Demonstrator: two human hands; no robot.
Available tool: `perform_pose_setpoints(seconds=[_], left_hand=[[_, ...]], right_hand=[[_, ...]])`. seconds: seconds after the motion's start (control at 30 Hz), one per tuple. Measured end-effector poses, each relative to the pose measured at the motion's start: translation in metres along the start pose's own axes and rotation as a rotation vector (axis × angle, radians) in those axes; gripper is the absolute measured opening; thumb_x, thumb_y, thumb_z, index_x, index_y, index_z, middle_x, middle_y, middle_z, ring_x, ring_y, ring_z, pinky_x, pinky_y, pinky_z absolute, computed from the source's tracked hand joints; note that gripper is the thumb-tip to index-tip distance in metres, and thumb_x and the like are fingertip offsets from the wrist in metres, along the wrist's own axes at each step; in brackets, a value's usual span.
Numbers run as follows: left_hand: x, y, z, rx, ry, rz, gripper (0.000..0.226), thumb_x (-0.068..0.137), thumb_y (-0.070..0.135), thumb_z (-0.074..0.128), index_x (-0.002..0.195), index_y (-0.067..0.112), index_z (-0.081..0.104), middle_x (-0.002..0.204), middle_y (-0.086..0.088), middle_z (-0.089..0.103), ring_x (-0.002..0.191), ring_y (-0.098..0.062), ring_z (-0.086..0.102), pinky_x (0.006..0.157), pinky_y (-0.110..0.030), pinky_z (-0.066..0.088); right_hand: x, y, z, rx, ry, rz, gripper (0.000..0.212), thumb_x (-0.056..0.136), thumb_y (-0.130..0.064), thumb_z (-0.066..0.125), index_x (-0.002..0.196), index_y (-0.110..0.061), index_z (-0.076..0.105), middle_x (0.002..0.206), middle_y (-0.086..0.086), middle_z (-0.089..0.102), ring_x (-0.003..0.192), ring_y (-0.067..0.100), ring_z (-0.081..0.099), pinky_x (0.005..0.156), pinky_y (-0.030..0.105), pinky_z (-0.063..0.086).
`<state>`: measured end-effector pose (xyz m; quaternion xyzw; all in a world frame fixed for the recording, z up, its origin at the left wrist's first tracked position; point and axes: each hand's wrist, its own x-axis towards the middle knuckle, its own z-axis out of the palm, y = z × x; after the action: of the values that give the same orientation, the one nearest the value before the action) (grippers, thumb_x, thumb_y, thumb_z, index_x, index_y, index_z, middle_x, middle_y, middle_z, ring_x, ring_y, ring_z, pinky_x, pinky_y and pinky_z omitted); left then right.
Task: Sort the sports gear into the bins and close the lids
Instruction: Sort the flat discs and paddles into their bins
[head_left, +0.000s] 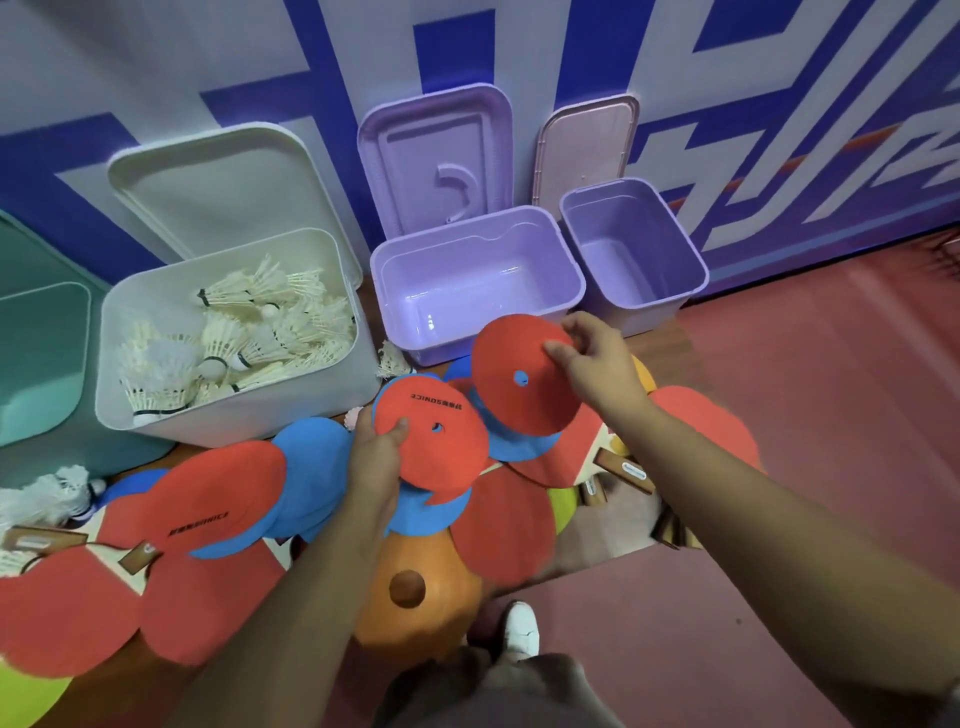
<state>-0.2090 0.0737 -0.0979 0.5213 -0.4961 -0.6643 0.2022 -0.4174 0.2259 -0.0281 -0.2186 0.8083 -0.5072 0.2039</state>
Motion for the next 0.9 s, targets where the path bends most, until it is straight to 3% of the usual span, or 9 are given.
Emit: perform_pose_setpoints(seconds=[0.1,0.23,0.3,0.37,0.5,0.63,0.73,0.8,0.9], left_hand=[[-0.009,0.016,0.002,-0.129,-0.066,-0.021,0.024,0.095,0.005,0.053,0.113,0.020,0.058,0.113,-0.010,0.068,0.099,-0.024,0.065,0.087,-0.039,0.053],[-0.021,0.037,0.015,-0.298,-0.200,-0.056,0.035,0.101,0.025,0.046,0.130,0.006,0.053,0.119,-0.010,0.066,0.113,-0.026,0.062,0.090,-0.037,0.051],[-0.026,0.044,0.022,-0.285,-0.287,-0.055,0.048,0.098,0.042,0.048,0.133,0.009,0.053,0.128,-0.012,0.063,0.119,-0.028,0.059,0.097,-0.042,0.049],[-0.030,0.050,0.027,-0.212,-0.330,-0.056,0.042,0.094,0.046,0.055,0.123,0.016,0.058,0.121,-0.011,0.067,0.111,-0.027,0.064,0.094,-0.045,0.051],[-0.025,0.056,0.030,-0.225,-0.338,-0.084,0.007,0.093,0.014,0.056,0.100,0.014,0.053,0.091,-0.008,0.066,0.084,-0.021,0.063,0.074,-0.034,0.052],[-0.020,0.066,0.040,-0.220,-0.358,-0.071,0.030,0.086,-0.014,0.044,0.103,0.009,0.052,0.096,-0.014,0.063,0.086,-0.024,0.062,0.081,-0.037,0.052],[-0.003,0.075,0.057,-0.108,-0.208,0.025,0.039,0.079,-0.016,0.050,0.102,0.014,0.058,0.099,-0.012,0.063,0.085,-0.023,0.062,0.083,-0.039,0.051],[0.011,0.083,0.066,-0.062,-0.123,0.073,0.038,0.072,-0.007,0.059,0.102,0.016,0.056,0.098,-0.013,0.064,0.083,-0.024,0.062,0.080,-0.039,0.051],[0.039,0.097,0.084,-0.001,-0.022,0.109,0.024,0.079,-0.012,0.055,0.081,0.011,0.052,0.078,-0.012,0.062,0.071,-0.024,0.056,0.071,-0.039,0.045]], right_hand=[[-0.014,-0.020,0.009,0.278,-0.052,0.207,0.010,0.088,-0.006,0.066,0.083,-0.014,0.062,0.064,-0.005,0.062,0.053,0.004,0.056,0.053,0.021,0.045],[-0.030,-0.014,0.032,0.159,0.068,0.319,0.011,0.088,-0.012,0.065,0.097,-0.007,0.063,0.081,0.006,0.060,0.069,0.017,0.053,0.067,0.030,0.043],[-0.044,-0.017,0.042,0.123,0.036,0.327,0.023,0.091,-0.017,0.062,0.114,-0.016,0.059,0.097,-0.001,0.060,0.083,0.014,0.055,0.079,0.028,0.044],[-0.055,-0.019,0.050,0.235,-0.055,0.394,0.030,0.092,-0.020,0.062,0.121,-0.022,0.056,0.107,-0.001,0.064,0.092,0.014,0.061,0.085,0.030,0.050],[-0.050,-0.018,0.041,0.316,-0.068,0.456,0.032,0.079,-0.015,0.069,0.111,-0.010,0.066,0.105,0.016,0.072,0.091,0.026,0.069,0.084,0.042,0.056],[-0.029,-0.017,0.024,0.359,-0.082,0.400,0.033,0.083,0.000,0.063,0.115,-0.011,0.065,0.102,0.010,0.070,0.084,0.023,0.066,0.073,0.035,0.056],[-0.005,-0.018,0.020,0.346,-0.229,0.368,0.053,0.083,0.003,0.064,0.129,-0.022,0.055,0.110,0.004,0.066,0.084,0.018,0.064,0.057,0.026,0.052],[0.019,-0.017,0.018,0.279,-0.272,0.350,0.056,0.081,0.004,0.065,0.127,-0.023,0.052,0.111,0.008,0.065,0.084,0.021,0.065,0.061,0.032,0.056],[0.064,-0.021,0.018,0.167,-0.199,0.343,0.035,0.075,-0.001,0.070,0.100,-0.015,0.051,0.097,0.016,0.064,0.079,0.026,0.062,0.076,0.046,0.056]])
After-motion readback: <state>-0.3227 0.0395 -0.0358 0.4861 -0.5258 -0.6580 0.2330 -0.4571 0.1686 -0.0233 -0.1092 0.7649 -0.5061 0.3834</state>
